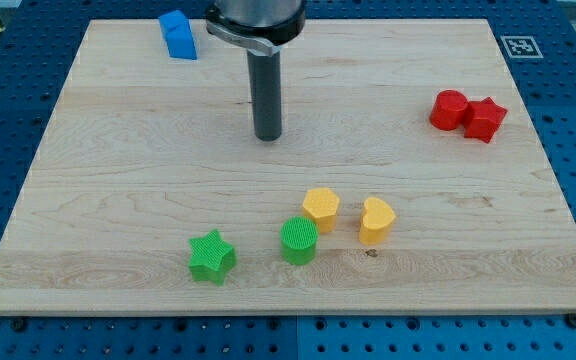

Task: Move your arm horizontally to the yellow heart

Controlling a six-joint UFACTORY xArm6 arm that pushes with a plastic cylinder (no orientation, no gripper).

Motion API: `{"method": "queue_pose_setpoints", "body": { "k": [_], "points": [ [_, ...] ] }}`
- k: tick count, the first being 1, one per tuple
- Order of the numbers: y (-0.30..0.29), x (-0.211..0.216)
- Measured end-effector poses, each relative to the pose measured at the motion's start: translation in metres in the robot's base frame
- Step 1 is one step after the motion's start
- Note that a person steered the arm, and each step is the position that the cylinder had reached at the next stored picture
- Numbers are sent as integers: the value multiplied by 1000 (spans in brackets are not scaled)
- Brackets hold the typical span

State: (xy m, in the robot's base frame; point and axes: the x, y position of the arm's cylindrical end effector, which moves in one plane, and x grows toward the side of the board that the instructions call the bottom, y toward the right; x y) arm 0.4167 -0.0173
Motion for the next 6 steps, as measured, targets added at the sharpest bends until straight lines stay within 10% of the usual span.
{"method": "queue_pose_setpoints", "body": {
  "k": [6],
  "points": [
    [158, 86]
  ]
}}
